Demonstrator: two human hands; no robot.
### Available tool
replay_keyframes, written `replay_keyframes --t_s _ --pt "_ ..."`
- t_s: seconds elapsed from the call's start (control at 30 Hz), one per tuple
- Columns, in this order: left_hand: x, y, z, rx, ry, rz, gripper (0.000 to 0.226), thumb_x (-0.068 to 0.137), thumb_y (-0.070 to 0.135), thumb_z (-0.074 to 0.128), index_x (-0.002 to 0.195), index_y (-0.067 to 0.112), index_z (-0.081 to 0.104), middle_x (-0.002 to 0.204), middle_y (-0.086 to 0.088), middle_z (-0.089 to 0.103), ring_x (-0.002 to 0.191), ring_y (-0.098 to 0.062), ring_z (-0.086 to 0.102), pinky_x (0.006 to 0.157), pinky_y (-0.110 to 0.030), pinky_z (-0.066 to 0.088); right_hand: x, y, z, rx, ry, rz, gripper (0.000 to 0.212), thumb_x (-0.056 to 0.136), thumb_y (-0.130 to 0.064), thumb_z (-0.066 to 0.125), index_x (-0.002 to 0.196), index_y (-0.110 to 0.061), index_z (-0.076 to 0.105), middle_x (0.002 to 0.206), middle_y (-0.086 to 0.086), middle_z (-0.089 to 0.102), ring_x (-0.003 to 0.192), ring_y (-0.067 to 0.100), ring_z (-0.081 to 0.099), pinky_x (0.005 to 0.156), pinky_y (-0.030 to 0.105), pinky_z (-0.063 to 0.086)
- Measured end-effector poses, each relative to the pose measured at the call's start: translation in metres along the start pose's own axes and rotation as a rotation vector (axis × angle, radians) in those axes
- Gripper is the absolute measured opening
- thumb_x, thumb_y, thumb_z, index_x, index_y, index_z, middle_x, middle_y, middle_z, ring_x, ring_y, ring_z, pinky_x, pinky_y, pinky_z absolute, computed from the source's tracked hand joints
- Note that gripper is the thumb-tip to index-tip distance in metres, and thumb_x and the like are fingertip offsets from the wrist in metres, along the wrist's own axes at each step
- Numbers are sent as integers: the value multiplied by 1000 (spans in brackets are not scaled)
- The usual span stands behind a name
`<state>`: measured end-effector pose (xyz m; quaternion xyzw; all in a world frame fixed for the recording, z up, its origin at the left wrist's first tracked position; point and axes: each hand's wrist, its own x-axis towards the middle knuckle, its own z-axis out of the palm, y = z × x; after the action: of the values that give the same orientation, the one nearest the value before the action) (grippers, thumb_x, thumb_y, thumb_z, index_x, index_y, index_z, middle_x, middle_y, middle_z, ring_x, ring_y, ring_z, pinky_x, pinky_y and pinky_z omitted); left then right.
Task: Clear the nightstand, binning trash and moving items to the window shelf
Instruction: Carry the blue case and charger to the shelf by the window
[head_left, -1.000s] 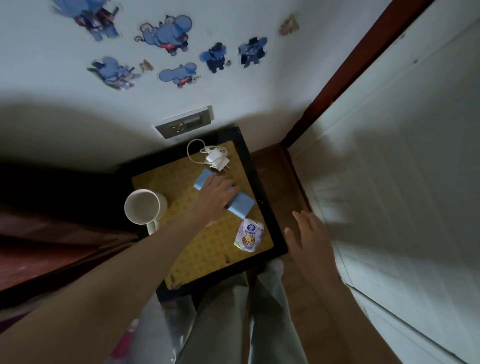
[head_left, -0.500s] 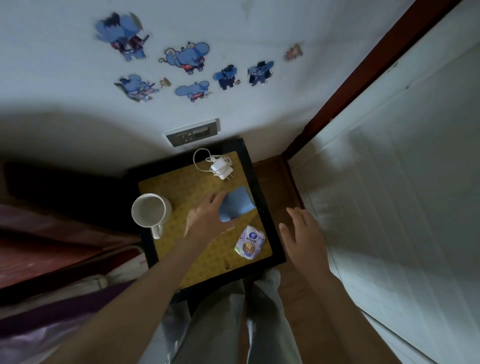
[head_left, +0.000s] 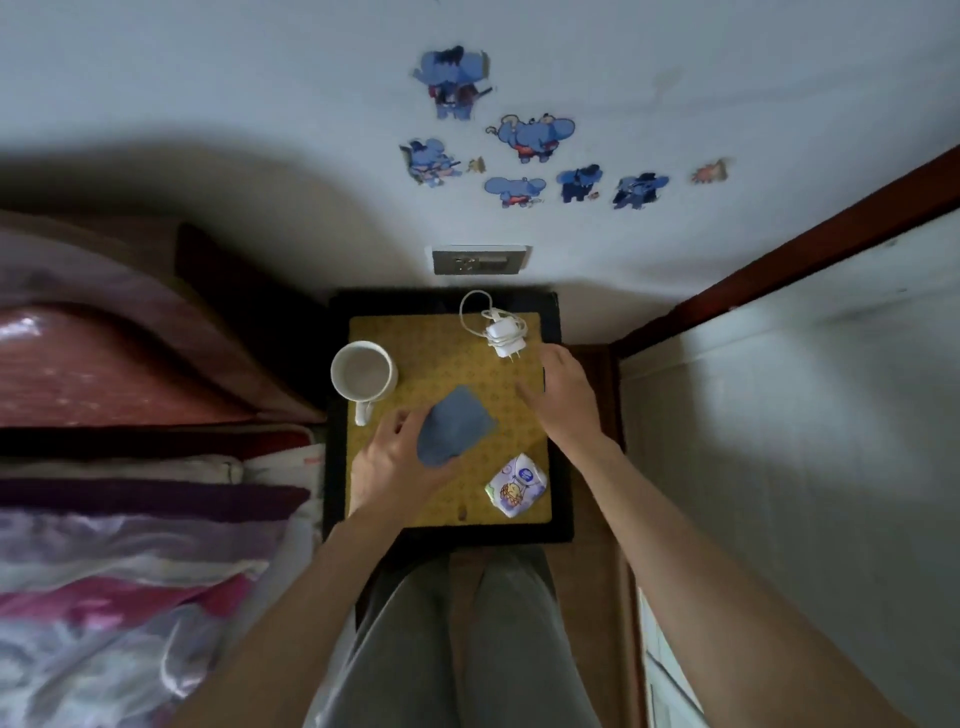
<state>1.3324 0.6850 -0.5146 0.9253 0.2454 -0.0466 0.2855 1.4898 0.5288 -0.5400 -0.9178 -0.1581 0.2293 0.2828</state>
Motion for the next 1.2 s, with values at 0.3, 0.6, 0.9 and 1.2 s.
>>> replay_keyframes --t_s 0.3,0.6,0.9,1.2 --pt "-14 -2 13 -38 138 -175 66 60 37 79 119 17 57 105 -6 60 83 -26 63 63 -37 54 76 17 22 -165 -96 -92 74 81 -35 67 141 -10 30 140 14 40 125 29 42 95 36 42" --pt "-26 5 34 -60 183 -327 71 62 41 79 125 20 54 108 -4 59 91 -24 60 68 -33 49 97 25 42 -154 -27 -186 55 78 -35 66 126 -13 50 112 9 57 98 21 54 69 24 39" --pt "-44 0 0 -89 241 -479 69 66 40 76 128 21 51 113 -4 55 96 -24 57 72 -35 49 73 4 26 -150 -115 -275 40 81 -35 65 115 -15 58 108 4 63 92 14 56 62 16 38" --pt "-139 -6 -50 -148 443 -683 67 65 34 80 125 17 55 110 -7 58 94 -29 59 70 -37 49 -25 -66 4 -129 -352 -482 53 74 -37 75 120 -18 56 105 -3 68 90 9 61 75 21 48"
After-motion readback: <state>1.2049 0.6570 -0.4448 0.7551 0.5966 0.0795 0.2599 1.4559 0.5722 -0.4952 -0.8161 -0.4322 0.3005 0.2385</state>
